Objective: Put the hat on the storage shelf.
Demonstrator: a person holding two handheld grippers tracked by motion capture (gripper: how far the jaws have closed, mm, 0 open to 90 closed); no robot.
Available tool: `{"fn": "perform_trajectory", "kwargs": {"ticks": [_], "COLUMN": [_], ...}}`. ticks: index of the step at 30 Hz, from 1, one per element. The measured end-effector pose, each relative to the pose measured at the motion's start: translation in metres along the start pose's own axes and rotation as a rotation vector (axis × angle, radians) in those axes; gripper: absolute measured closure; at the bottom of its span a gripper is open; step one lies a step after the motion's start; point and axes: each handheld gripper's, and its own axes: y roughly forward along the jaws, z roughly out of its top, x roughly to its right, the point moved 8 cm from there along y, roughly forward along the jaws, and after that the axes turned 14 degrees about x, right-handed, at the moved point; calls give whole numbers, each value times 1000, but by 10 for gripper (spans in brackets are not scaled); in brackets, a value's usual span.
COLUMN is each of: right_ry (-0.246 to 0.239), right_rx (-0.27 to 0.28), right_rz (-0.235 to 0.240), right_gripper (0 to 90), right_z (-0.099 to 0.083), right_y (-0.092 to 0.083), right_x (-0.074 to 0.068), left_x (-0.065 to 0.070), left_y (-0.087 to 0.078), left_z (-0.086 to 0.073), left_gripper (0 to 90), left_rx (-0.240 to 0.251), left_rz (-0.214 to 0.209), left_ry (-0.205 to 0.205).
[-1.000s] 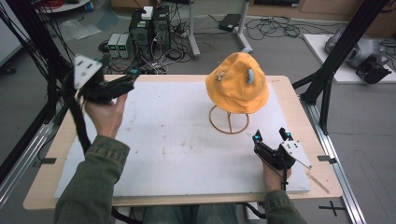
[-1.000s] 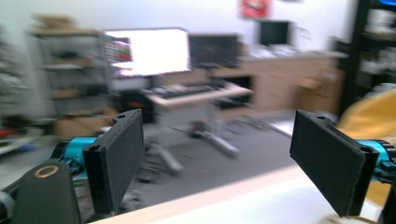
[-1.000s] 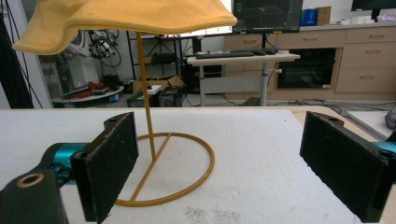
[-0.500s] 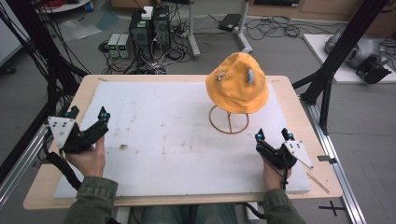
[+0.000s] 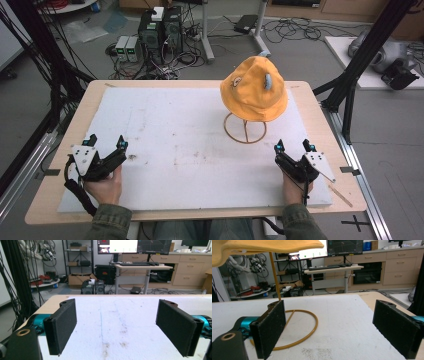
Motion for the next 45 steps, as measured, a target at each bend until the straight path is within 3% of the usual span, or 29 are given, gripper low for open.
{"fn": "perform_trajectory", "kwargs": {"ticks": [26,45], "right_ry": [-10,-22], "right_rx": [-3,-23], "right_rz": [36,43], "right_gripper": [112,112], "right_z": [0,-4], "right_y": [-2,-2], "right_x": [-8,-9], "left_x": [4,0], "left_y": [-1,-4], "left_z": [-3,-8], "left_gripper": [174,174], "left_rx": [-16,-30], "left_rz": [-4,-10], "left_ry": [3,-19]}}
